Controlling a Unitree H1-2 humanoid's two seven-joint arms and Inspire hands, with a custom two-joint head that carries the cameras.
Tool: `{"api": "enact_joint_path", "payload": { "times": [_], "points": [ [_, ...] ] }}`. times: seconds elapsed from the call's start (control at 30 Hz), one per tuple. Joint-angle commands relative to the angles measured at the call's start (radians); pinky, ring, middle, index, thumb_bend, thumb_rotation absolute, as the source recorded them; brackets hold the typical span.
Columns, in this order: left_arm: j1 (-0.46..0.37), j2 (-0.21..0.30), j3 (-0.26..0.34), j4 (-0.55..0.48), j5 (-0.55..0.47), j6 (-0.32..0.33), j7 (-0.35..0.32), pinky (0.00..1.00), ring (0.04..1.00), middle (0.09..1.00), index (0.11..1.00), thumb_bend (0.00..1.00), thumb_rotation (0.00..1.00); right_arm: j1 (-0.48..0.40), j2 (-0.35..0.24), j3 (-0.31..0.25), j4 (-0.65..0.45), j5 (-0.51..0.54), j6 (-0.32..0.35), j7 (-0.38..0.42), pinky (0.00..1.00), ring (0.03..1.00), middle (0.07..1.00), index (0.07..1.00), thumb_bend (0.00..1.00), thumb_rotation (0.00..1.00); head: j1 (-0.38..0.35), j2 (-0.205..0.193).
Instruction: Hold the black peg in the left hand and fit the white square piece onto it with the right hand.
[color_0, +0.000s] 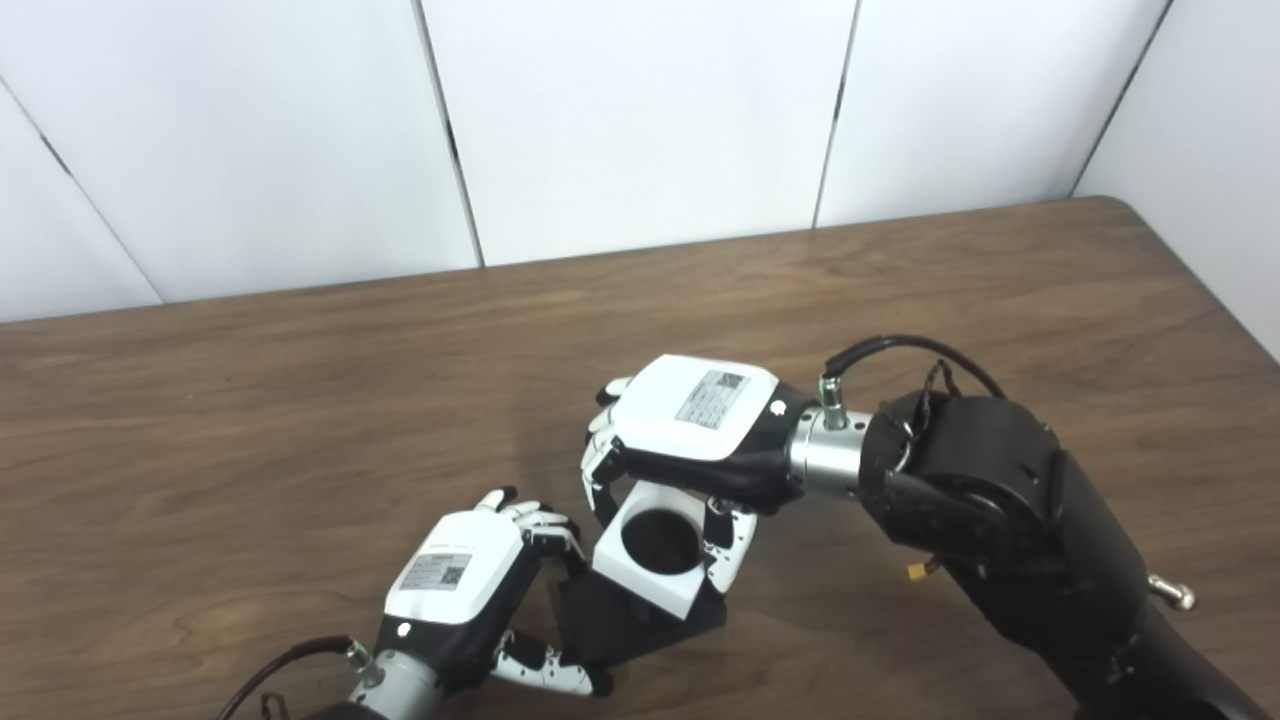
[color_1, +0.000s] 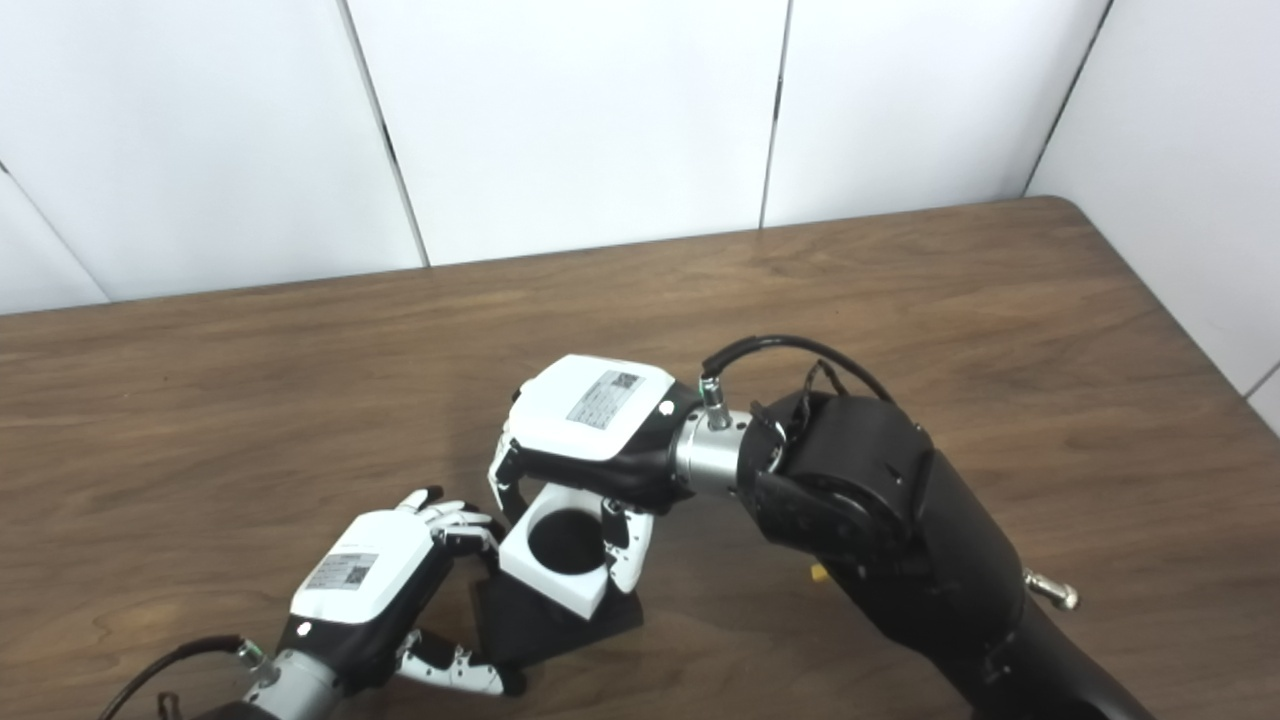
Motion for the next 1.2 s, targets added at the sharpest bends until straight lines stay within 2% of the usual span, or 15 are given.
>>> {"api": "enact_joint_path", "payload": {
  "times": [0.0, 0.37, 0.5, 0.53, 0.57, 0.63, 0.67, 0.77, 0.97, 1.17],
  "points": [
    [0.010, 0.002, -0.017, 0.006, 0.011, 0.005, -0.048, 0.97, 0.871, 0.787, 0.488, 0.51, 0.05, -0.026, -0.007, -0.013, -0.008, -0.003, -0.011, -0.020, 0.94, 0.849, 0.760, 0.483, 0.52, 0.13, -0.002, 0.003],
    [0.009, -0.001, -0.017, 0.014, 0.012, 0.002, -0.038, 0.98, 0.870, 0.786, 0.488, 0.51, 0.05, -0.013, -0.002, -0.009, 0.002, 0.003, -0.027, -0.037, 0.93, 0.845, 0.763, 0.483, 0.52, 0.13, 0.002, 0.003],
    [0.008, -0.002, -0.017, 0.017, 0.012, 0.000, -0.034, 0.98, 0.870, 0.785, 0.488, 0.51, 0.05, -0.023, -0.005, 0.000, 0.000, -0.006, -0.020, -0.010, 0.94, 0.855, 0.775, 0.490, 0.53, 0.15, 0.002, 0.004],
    [0.008, -0.002, -0.018, 0.017, 0.013, 0.000, -0.034, 0.98, 0.870, 0.785, 0.488, 0.51, 0.05, -0.026, -0.005, 0.000, -0.002, -0.007, -0.014, -0.001, 0.94, 0.858, 0.780, 0.549, 0.72, 0.21, 0.000, 0.004],
    [0.007, -0.002, -0.018, 0.018, 0.013, 0.000, -0.034, 0.98, 0.870, 0.785, 0.488, 0.51, 0.05, -0.028, -0.006, 0.000, -0.003, -0.008, -0.009, 0.006, 0.94, 0.862, 0.789, 0.591, 0.83, 0.26, 0.000, 0.004],
    [0.007, -0.003, -0.019, 0.018, 0.014, 0.001, -0.037, 0.98, 0.870, 0.786, 0.488, 0.51, 0.05, -0.036, -0.006, 0.000, -0.008, -0.016, 0.006, 0.030, 0.95, 0.874, 0.807, 0.646, 0.95, 0.34, 0.002, 0.004],
    [0.007, -0.003, -0.019, 0.018, 0.014, 0.001, -0.037, 0.98, 0.871, 0.786, 0.488, 0.51, 0.05, -0.038, -0.005, -0.001, -0.009, -0.019, 0.009, 0.038, 0.95, 0.880, 0.817, 0.666, 0.98, 0.37, 0.002, 0.004],
    [0.006, -0.004, -0.020, 0.019, 0.016, 0.002, -0.037, 0.98, 0.870, 0.786, 0.488, 0.51, 0.05, -0.046, -0.007, -0.003, -0.012, -0.027, 0.011, 0.060, 0.96, 0.892, 0.835, 0.702, 1.00, 0.44, 0.002, 0.004],
    [0.006, -0.004, -0.020, 0.021, 0.018, 0.000, -0.034, 0.97, 0.868, 0.784, 0.488, 0.51, 0.05, -0.052, -0.004, -0.013, -0.007, -0.025, 0.012, 0.072, 0.96, 0.908, 0.845, 0.738, 1.00, 0.49, 0.001, 0.004],
    [0.007, -0.002, -0.020, 0.023, 0.018, -0.003, -0.030, 0.97, 0.866, 0.782, 0.488, 0.51, 0.05, -0.053, -0.008, -0.025, 0.003, -0.025, 0.004, 0.059, 0.95, 0.914, 0.839, 0.724, 1.00, 0.54, 0.000, 0.004]
  ]
}}
